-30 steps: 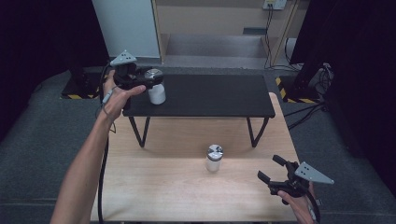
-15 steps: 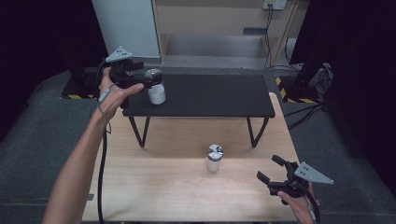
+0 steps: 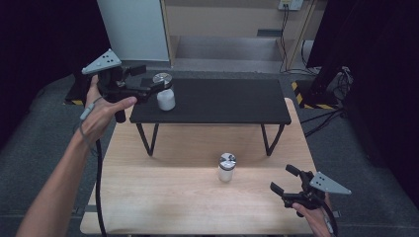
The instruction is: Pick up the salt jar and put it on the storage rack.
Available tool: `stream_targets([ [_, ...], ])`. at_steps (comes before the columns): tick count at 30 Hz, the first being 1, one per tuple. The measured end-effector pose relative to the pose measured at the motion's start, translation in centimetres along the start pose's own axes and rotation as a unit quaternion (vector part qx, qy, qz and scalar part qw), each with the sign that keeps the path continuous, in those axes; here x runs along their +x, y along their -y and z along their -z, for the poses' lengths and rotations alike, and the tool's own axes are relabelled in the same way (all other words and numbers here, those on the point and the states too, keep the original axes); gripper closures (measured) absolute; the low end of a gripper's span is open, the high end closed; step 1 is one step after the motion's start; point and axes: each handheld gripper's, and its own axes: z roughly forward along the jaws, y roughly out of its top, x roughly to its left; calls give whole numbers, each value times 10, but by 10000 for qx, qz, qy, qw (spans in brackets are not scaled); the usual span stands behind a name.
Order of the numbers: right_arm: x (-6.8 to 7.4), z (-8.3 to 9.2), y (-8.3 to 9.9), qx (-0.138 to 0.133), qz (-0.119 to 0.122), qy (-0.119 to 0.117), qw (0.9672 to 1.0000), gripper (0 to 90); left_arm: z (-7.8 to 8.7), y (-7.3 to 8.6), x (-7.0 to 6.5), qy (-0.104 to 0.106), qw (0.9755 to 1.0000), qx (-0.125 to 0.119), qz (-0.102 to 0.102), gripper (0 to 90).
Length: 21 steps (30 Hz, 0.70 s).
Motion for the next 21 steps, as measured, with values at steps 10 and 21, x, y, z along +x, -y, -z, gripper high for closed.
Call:
stream_targets([
  [10, 1, 1, 0, -25, 5, -2, 10000, 59, 27, 29, -23, 586, 9979, -287, 46, 66],
  [21, 2, 0, 0, -9, 17, -3, 10000, 59, 38, 61, -45, 850, 9956, -383, -78, 73],
])
